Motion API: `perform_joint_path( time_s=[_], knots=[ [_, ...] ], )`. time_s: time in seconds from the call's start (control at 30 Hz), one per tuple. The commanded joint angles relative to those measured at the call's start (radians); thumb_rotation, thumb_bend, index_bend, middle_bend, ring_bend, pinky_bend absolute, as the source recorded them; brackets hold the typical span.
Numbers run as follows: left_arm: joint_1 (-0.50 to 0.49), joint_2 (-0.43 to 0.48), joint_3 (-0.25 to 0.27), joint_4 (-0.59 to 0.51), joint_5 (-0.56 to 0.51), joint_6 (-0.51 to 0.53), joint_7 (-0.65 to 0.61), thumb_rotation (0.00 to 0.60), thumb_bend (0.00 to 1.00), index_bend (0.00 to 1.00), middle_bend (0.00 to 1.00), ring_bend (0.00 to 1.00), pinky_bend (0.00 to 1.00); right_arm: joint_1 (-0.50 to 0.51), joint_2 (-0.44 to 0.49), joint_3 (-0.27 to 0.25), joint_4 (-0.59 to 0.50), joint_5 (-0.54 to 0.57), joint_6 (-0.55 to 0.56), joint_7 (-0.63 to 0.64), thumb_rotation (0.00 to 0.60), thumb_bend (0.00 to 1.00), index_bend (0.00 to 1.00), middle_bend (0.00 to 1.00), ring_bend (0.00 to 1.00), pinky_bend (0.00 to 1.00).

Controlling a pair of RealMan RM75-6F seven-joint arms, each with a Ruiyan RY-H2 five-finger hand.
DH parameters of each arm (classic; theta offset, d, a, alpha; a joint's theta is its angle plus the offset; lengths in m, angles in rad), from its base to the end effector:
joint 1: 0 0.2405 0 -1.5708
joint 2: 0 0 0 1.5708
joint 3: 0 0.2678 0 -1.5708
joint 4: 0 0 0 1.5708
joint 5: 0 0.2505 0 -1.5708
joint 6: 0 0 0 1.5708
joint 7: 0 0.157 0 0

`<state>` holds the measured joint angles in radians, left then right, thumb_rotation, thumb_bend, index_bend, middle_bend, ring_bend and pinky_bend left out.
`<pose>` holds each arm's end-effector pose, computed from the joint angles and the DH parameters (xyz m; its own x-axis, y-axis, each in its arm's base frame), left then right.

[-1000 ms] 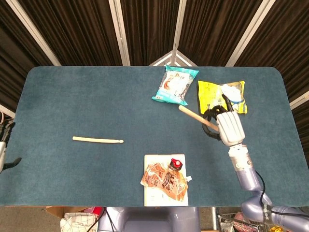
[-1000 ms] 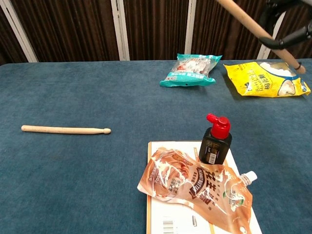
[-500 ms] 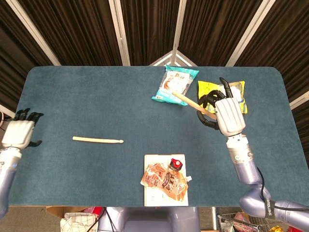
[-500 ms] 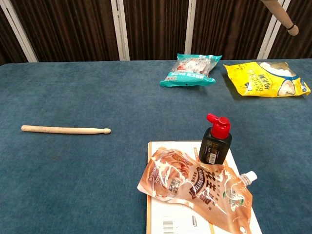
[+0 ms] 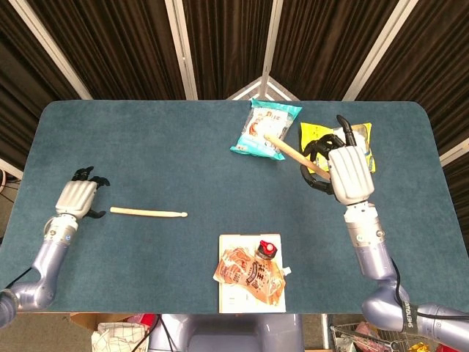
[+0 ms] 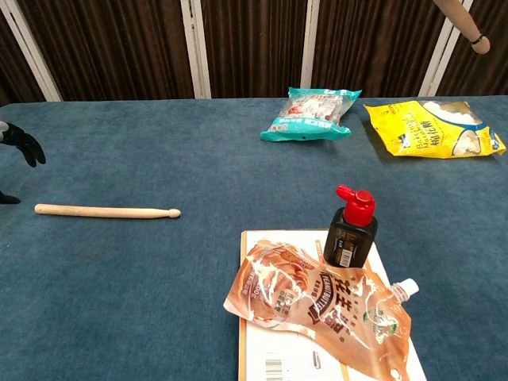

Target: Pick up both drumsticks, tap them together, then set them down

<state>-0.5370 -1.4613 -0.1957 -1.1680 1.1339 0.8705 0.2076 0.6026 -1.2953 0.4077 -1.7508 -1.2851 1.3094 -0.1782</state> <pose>-0.3276 0.3879 0.0149 0.5248 0.2765 0.8051 0.8446 -0.0511 -0.5330 -0.1101 -0.3794 0.1064 0.1028 0.2018 0.9740 -0.9130 -0.3694 0.1729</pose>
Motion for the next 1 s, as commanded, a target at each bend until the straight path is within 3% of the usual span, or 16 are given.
perform_joint_path(
  time_s=[0.03, 0.33, 1.0],
  knots=[
    [-0.012, -0.04, 0.014, 0.02, 0.036, 0.02, -0.028, 0.6, 0.27, 0.33, 0.32, 0.0, 0.0, -0.005, 0.008, 0.0, 0.001, 0.005, 0.007, 0.002, 0.6, 0.5, 0.66, 0.68, 0.38, 0.0],
    [-0.011, -0.09, 0.028, -0.001, 0.068, 0.073, -0.042, 0.6, 0.3, 0.37, 0.38, 0.0, 0.0, -0.02, 0.018, -0.015, 0.012, 0.009, 0.015, 0.01, 0.6, 0.5, 0.66, 0.68, 0.38, 0.0],
    [-0.038, -0.181, 0.045, 0.047, 0.053, 0.093, 0.062, 0.6, 0.31, 0.46, 0.47, 0.03, 0.0, -0.04, 0.044, -0.027, 0.032, 0.006, 0.033, 0.042, 0.6, 0.5, 0.66, 0.68, 0.38, 0.0]
  ],
)
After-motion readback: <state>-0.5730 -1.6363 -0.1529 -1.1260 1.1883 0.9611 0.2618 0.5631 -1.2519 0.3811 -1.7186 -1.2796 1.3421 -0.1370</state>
